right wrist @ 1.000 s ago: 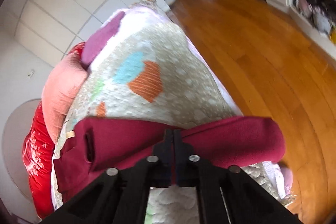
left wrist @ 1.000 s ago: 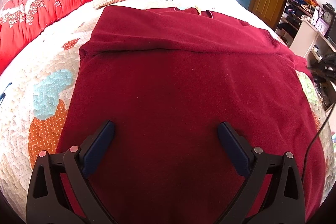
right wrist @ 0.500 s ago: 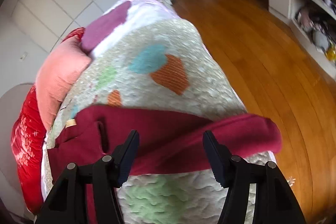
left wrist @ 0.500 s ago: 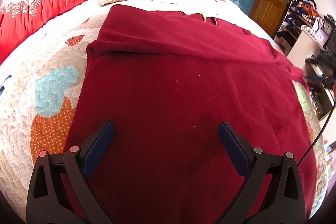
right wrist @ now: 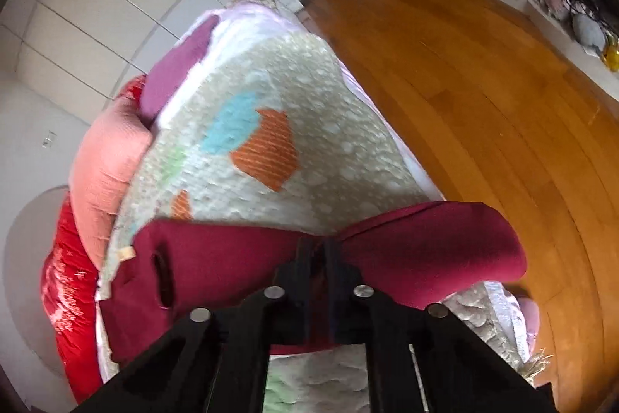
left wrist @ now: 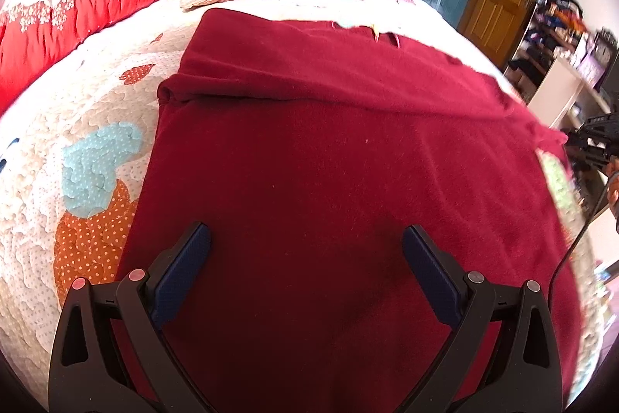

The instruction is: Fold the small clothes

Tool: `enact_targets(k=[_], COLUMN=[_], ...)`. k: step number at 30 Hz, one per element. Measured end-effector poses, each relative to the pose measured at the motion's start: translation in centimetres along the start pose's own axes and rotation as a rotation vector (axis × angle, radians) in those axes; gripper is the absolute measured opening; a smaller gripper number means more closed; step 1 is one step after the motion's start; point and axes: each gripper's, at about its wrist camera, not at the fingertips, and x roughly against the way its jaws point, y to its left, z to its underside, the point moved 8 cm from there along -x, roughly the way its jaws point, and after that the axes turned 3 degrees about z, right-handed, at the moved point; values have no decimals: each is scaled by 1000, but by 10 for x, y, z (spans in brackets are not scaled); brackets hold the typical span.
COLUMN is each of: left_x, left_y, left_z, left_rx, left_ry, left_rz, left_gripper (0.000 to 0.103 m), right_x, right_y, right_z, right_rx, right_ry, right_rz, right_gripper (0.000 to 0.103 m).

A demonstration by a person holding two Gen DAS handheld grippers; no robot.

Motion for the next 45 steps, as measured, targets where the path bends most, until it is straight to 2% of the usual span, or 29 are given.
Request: enact_targets(k=[3,6,8,10,12,15,18,19,20,21,22,24,27,30,34,36,37,38,39,43,45], left_x=[13,22,24,27,28,29,35,38,41,44,46,45,38,34,31,22,18,17,18,25,29], left_y=[10,28,40,51,56,57,54,53,52,50,49,48,47,48,59,67,71,73,77,89,94], left_z=[-12,-22,-25,-27,-28,-28,-31,-33,-36,-39,-42,-46,-47,-52,-58,-54,-52,-52,-52,-56,-57], left_rx=[55,110,152,188,204,197,181,172,166,163,166,181,164,116,116,116,116,119,126,177,203], left_ry=[-44,-85,-95,-106,-113,-116,-127,-133,-140,-148,-157,-151,-111,-101,-132,-102,-85,-81,-83,-108,-121], left_rz=[27,5,3,2,3,12,36,38,39,44,52,54,38,-2,12,6,1,-1,0,7,14], left_gripper=[99,99,99,99,99,99,99,99,99,99,99,99,99,99,99,99,99,99,99,99,99], right_x=[32,46,42,25,-8,-55,-65,-60,-54,-49,-44,-34,-38,-61,-122,-146,-155,-157,-155,-94,-48], right_y=[66,147,211,255,281,271,243,233,226,220,221,231,273,310,339,345,346,346,347,368,383], right_z=[-4,16,56,103,161,211,212,206,200,192,185,173,167,161,165,168,171,171,170,175,181], right_rx=[145,287,454,589,721,789,690,653,630,619,619,640,728,810,843,890,920,934,925,923,927], right_ry=[-66,-63,-8,57,173,290,312,301,281,250,219,165,123,92,183,214,228,233,244,245,228], right_rz=[-115,-264,-350,-383,-379,-270,-262,-275,-281,-273,-263,-269,-289,-250,-209,-162,-144,-125,-141,-368,-523], right_gripper=[3,3,3,2,2,2,6,7,14,25,31,42,46,47,47,47,45,26,7,7,7])
